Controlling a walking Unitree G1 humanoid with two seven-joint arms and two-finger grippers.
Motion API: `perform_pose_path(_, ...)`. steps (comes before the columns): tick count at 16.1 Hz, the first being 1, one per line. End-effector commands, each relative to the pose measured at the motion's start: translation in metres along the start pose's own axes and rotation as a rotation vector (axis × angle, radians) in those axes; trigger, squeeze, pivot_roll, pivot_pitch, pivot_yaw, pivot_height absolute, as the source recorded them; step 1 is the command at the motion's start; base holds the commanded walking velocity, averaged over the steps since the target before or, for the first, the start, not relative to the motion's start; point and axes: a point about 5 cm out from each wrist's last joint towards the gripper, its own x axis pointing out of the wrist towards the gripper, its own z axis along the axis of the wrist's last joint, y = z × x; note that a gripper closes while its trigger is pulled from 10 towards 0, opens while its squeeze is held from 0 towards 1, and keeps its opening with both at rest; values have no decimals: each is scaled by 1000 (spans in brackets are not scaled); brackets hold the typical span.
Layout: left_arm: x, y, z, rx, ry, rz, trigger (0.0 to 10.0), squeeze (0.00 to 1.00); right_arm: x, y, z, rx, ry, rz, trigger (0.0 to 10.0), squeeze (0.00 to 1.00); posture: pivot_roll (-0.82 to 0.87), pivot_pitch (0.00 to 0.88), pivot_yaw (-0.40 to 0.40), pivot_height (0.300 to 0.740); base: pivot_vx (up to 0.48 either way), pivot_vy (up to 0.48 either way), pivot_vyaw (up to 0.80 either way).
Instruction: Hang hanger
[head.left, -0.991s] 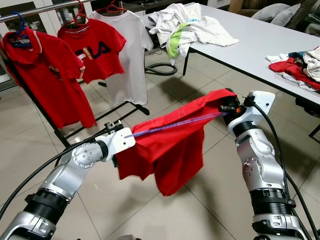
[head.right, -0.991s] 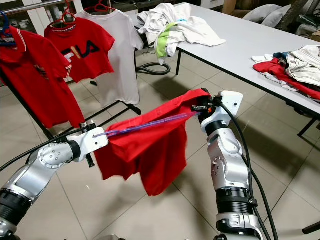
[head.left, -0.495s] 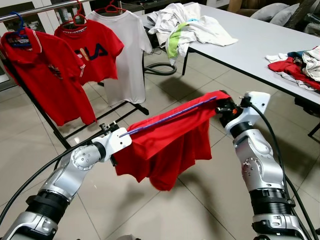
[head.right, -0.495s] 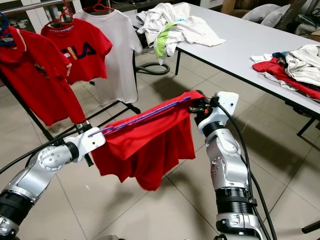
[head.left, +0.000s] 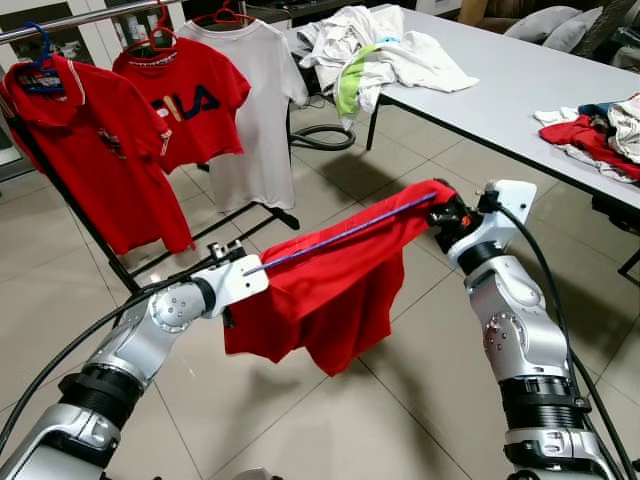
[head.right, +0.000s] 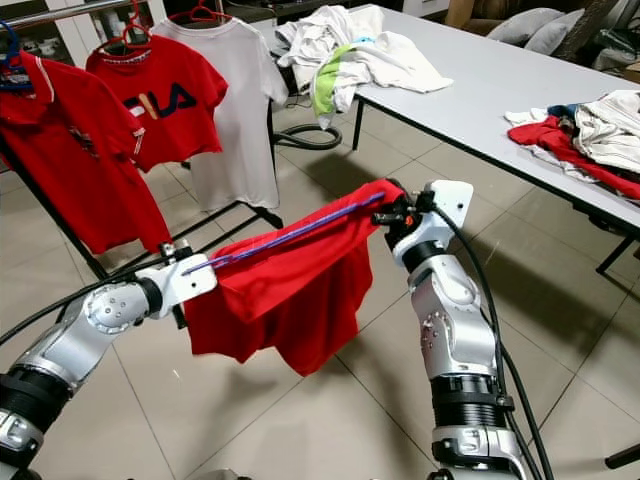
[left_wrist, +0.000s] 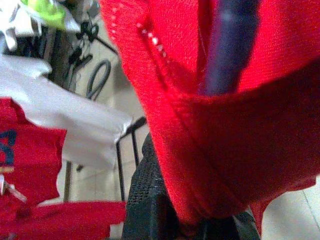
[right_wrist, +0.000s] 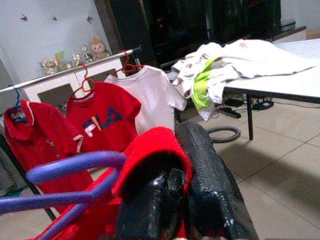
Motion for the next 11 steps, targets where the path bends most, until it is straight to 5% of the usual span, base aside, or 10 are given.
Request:
perform_pose_path(1,0,2,1,21,-6,-1,0,0,5,2,13,-8,-38,15,0,0,-19,0,39,740,0,0,0)
perform_pose_path(11,-5,-12,-12,23,11,-74,0,0,8,-3,17,-6,-34,10,0,0,-17,0,40,740,0,0,0)
